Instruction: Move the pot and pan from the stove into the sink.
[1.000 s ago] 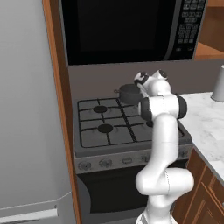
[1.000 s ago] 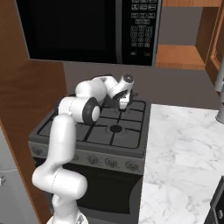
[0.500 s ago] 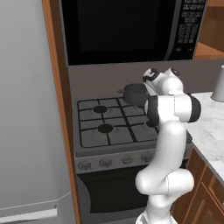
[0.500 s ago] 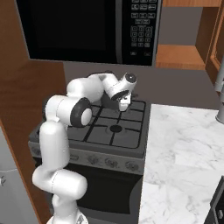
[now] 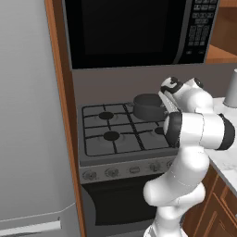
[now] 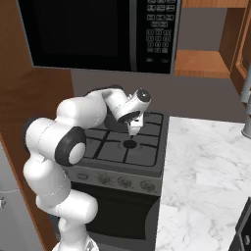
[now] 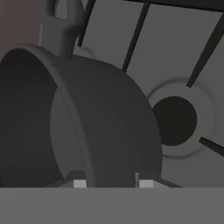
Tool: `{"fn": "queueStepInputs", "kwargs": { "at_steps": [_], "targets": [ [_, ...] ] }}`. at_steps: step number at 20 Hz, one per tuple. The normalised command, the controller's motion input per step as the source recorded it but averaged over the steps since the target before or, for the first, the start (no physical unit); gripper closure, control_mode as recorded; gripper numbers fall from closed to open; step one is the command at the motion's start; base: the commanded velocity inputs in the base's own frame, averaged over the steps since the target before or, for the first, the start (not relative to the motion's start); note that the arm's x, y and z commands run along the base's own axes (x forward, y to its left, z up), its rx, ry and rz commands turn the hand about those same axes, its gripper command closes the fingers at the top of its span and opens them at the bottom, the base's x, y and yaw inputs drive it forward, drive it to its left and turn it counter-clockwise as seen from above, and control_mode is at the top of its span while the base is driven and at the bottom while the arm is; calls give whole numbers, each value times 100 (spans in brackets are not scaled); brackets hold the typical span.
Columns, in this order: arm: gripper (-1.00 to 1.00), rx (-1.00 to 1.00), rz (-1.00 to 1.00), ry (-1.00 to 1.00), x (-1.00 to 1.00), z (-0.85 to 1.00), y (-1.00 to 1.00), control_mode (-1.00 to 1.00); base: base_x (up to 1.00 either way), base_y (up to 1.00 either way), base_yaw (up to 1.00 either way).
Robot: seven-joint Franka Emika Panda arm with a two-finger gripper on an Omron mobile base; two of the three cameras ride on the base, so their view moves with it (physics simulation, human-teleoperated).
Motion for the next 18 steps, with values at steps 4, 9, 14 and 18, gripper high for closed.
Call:
{"fn": "queueStepInputs", "kwargs": {
  "at_steps": [4, 9, 14, 18],
  "targets": [
    [100, 0, 9, 0, -100, 25, 9, -100, 0, 0, 0],
    [100, 0, 7, -4, -100, 22, 13, -100, 0, 0, 0],
    [100, -1, 6, -4, -100, 21, 20, -100, 0, 0, 0],
    [100, -3, 5, -9, -96, 23, 25, -100, 0, 0, 0]
  ]
}}
